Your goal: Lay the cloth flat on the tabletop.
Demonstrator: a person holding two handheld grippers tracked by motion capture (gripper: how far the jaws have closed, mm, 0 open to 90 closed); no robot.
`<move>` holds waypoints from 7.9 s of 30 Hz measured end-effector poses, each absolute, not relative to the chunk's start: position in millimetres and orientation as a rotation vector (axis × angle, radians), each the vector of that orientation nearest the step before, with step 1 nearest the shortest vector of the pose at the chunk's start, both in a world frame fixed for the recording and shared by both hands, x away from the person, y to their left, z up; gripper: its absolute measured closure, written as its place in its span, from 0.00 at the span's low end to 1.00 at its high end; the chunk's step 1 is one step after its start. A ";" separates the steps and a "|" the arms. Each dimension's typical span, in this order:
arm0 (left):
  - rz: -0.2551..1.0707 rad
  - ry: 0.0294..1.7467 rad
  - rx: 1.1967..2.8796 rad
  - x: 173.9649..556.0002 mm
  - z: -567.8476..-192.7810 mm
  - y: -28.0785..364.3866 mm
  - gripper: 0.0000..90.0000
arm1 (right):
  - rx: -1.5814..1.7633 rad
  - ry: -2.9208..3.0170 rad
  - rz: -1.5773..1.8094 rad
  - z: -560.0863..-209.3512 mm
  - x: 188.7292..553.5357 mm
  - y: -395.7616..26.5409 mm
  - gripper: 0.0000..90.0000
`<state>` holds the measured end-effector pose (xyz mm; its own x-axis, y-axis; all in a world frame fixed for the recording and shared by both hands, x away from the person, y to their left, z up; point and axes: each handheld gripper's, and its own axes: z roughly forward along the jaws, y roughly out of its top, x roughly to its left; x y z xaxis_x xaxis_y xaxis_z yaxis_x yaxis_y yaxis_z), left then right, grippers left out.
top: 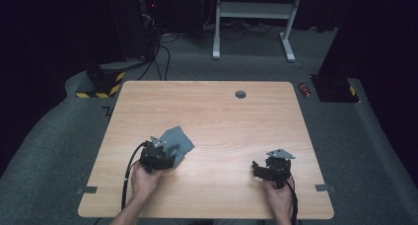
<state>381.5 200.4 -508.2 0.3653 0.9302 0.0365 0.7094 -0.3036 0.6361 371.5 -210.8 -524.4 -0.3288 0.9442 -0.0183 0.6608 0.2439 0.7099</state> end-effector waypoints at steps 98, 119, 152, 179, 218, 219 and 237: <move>0.363 1.080 2.105 355.3 -518.9 123.8 0.41 | 1.453 2.083 0.853 -524.3 371.7 -209.7 0.18; 0.465 1.044 2.080 346.7 -526.6 128.3 0.36 | 1.129 2.471 1.128 -496.8 375.1 -113.7 0.63; 0.460 1.055 2.071 346.6 -526.6 129.4 0.35 | 1.103 2.420 1.065 -460.2 401.3 -115.7 0.99; 0.458 1.058 2.069 346.6 -526.7 129.3 0.34 | 0.997 2.454 0.975 -477.9 340.0 -151.7 0.64; 0.462 1.252 2.079 387.1 -488.9 170.2 0.41 | 0.963 2.601 0.757 -499.1 386.5 -99.3 0.76; 0.445 1.260 2.069 386.1 -490.6 171.2 0.41 | 0.959 2.608 0.753 -500.1 386.8 -98.7 0.77; 0.353 1.067 2.095 331.0 -506.2 150.1 0.44 | 0.887 2.642 0.824 -504.4 374.9 -84.9 0.81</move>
<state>331.0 150.1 -506.2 0.6153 0.7837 -0.0853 0.5783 -0.3751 0.7245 374.9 -84.9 -504.4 -0.7888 0.6132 -0.0415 0.4809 0.6579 0.5795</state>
